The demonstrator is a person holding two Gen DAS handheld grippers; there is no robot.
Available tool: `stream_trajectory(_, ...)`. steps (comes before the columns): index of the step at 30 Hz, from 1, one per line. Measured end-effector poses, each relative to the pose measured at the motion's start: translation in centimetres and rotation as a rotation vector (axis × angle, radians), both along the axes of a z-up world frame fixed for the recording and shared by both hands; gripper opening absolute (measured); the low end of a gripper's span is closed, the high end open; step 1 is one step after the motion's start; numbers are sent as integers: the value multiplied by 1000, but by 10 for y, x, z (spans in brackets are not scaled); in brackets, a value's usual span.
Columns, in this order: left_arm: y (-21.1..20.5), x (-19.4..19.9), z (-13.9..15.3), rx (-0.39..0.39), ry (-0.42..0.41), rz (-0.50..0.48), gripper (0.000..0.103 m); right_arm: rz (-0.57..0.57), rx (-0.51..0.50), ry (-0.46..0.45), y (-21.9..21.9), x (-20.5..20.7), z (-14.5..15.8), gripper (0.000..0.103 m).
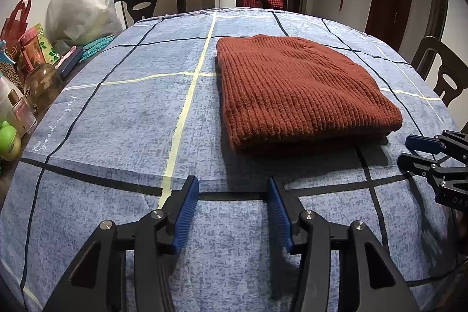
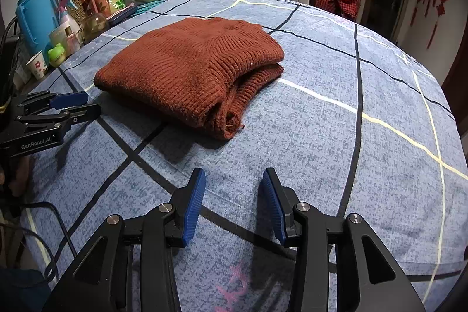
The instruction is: Fold small clothes
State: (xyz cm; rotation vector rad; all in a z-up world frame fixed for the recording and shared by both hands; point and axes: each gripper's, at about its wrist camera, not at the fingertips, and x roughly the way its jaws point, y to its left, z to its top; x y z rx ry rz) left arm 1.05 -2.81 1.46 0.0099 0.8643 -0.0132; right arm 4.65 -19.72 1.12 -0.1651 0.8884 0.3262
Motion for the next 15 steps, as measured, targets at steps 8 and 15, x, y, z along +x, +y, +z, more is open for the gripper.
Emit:
stream_trajectory(8, 3, 2, 0, 4, 3, 14, 59, 0, 5, 2, -1, 1, 0, 42)
stream_trajectory(15, 4, 2, -1, 7, 3, 14, 59, 0, 6, 2, -1, 1, 0, 42)
